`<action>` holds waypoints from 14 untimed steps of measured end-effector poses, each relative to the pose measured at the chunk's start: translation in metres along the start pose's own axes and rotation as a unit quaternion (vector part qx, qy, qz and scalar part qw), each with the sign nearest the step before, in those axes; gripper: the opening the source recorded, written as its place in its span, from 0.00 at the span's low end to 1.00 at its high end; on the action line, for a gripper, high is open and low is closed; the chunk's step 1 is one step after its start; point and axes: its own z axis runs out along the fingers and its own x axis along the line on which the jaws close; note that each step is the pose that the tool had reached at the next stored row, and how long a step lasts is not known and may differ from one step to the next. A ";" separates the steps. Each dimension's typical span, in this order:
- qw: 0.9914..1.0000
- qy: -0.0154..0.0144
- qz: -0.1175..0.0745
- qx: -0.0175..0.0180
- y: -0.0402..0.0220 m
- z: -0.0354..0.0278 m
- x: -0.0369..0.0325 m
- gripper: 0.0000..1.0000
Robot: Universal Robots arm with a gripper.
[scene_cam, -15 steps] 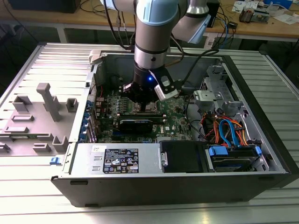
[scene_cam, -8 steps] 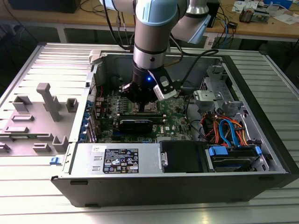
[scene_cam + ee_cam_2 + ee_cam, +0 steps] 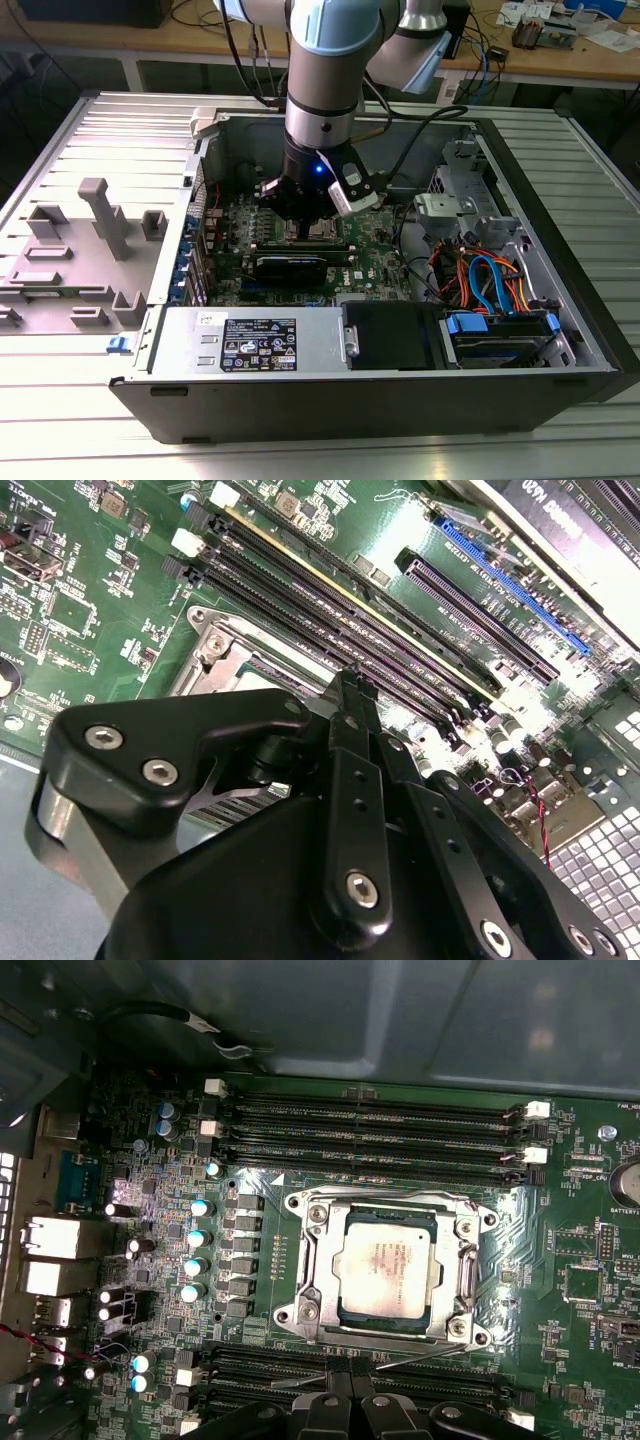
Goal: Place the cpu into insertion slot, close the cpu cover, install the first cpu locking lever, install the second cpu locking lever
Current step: 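Install the second cpu locking lever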
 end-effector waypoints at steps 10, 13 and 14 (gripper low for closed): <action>1.000 0.001 -0.009 -0.014 -0.0069 0.0004 0.0018 0.11; 1.000 0.000 -0.013 -0.025 -0.0086 0.0016 0.0054 0.11; 1.000 0.000 -0.013 -0.027 -0.0090 0.0019 0.0065 0.11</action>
